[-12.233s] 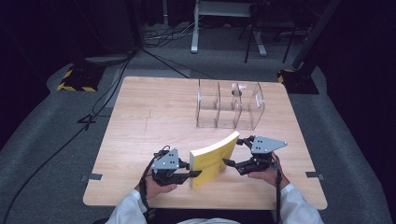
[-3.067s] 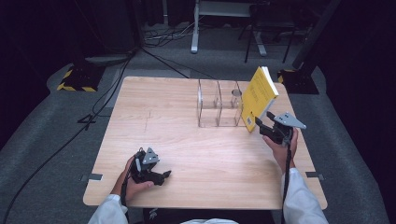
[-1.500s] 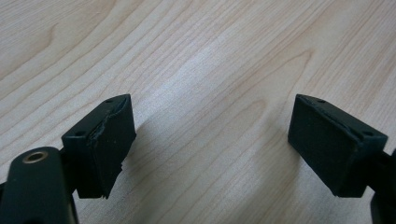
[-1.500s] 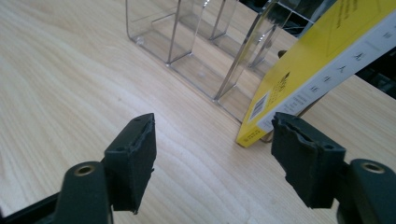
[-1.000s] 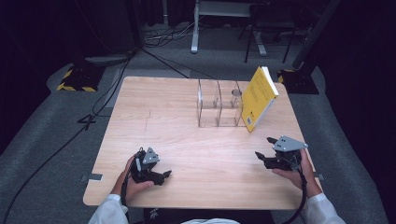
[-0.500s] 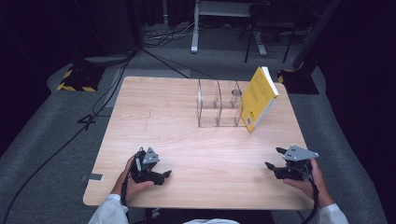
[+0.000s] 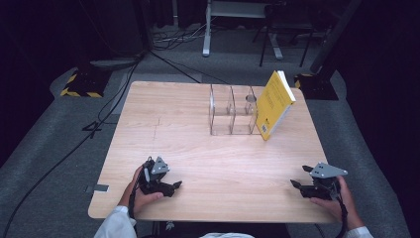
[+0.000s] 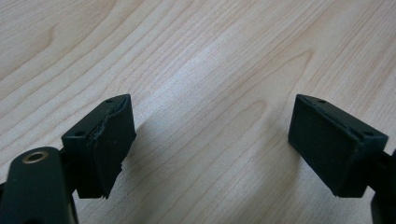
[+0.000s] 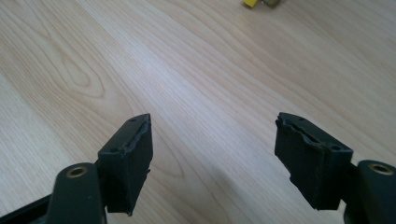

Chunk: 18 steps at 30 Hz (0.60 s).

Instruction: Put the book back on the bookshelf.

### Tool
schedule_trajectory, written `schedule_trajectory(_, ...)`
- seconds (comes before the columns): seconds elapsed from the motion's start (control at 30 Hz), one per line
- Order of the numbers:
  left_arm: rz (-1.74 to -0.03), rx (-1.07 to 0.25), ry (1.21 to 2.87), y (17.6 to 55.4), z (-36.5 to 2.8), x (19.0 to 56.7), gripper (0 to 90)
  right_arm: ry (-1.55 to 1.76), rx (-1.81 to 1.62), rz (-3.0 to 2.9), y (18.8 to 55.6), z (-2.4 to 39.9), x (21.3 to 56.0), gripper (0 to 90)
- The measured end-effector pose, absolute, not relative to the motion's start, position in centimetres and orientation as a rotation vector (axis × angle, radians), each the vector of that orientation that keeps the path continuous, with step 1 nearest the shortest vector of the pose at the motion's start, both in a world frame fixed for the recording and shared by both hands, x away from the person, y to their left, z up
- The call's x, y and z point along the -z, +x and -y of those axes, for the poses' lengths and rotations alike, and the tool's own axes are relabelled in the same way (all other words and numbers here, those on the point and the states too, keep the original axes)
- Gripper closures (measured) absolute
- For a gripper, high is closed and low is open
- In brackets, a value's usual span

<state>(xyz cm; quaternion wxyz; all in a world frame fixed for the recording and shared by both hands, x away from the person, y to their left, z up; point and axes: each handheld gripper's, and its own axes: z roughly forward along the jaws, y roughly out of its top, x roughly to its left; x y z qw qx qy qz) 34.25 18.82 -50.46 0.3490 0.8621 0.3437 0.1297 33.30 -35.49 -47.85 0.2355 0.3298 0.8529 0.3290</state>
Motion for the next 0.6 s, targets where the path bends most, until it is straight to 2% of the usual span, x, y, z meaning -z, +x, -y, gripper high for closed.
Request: schedule_trajectory(0.6,-0.891,-0.338,2.234,34.2,-18.8,50.5,15.4,1.126,-1.004,-2.281,31.9,39.7,50.3,25.4)
